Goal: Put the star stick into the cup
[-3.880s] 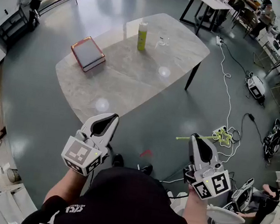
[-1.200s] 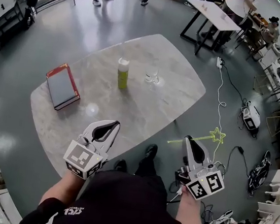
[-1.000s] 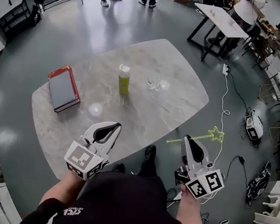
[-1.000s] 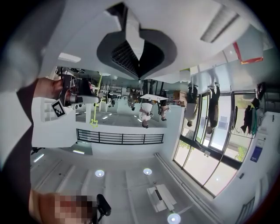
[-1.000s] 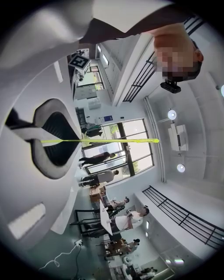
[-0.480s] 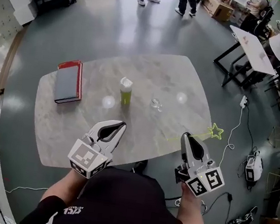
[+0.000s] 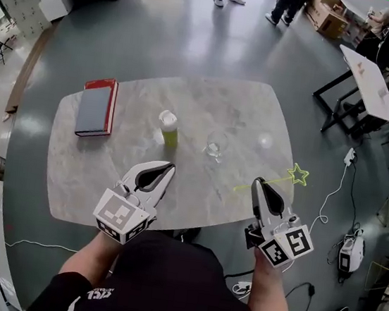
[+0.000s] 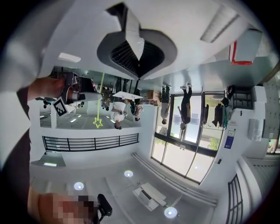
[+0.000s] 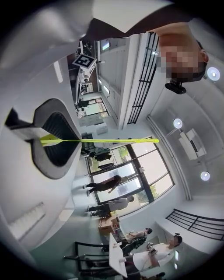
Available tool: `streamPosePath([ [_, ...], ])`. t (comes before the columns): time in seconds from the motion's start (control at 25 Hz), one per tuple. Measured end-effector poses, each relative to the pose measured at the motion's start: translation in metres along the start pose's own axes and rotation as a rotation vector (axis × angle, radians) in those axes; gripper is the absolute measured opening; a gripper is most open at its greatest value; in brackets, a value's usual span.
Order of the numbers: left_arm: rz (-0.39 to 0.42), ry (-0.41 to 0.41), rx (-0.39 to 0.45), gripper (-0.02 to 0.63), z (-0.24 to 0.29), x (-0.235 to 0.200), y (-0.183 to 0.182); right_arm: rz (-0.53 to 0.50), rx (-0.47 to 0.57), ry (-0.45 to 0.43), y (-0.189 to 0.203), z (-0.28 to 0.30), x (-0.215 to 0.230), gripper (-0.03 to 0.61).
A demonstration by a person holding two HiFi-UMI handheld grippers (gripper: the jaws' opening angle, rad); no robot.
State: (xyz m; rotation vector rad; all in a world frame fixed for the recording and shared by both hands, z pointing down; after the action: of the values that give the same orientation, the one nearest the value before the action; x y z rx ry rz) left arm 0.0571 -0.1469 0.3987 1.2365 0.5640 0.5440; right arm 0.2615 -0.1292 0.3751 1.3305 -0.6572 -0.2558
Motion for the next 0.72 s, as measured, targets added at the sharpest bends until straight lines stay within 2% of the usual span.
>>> streamPosePath([
  [0.28,-0.006,-0.011,-0.008,0.002,0.018,-0.015,0.003,0.006,-0.033,-0.004,0.009,0.040,0.018,0.020],
  [0.72,0.003,0.028,-0.010,0.002,0.049,-0.027,0.005,0.005,-0.061,-0.024,0.020,0.100,0.032,0.020],
])
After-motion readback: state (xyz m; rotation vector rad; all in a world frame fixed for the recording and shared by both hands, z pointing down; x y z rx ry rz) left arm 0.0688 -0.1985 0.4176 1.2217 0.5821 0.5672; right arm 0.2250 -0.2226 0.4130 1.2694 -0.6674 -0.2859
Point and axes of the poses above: the fingertips, and each gripper's own axes: z forward along the fingers, x to its right, y out of its underside, the point moved 1 cm from there along -z, backward along the fingers
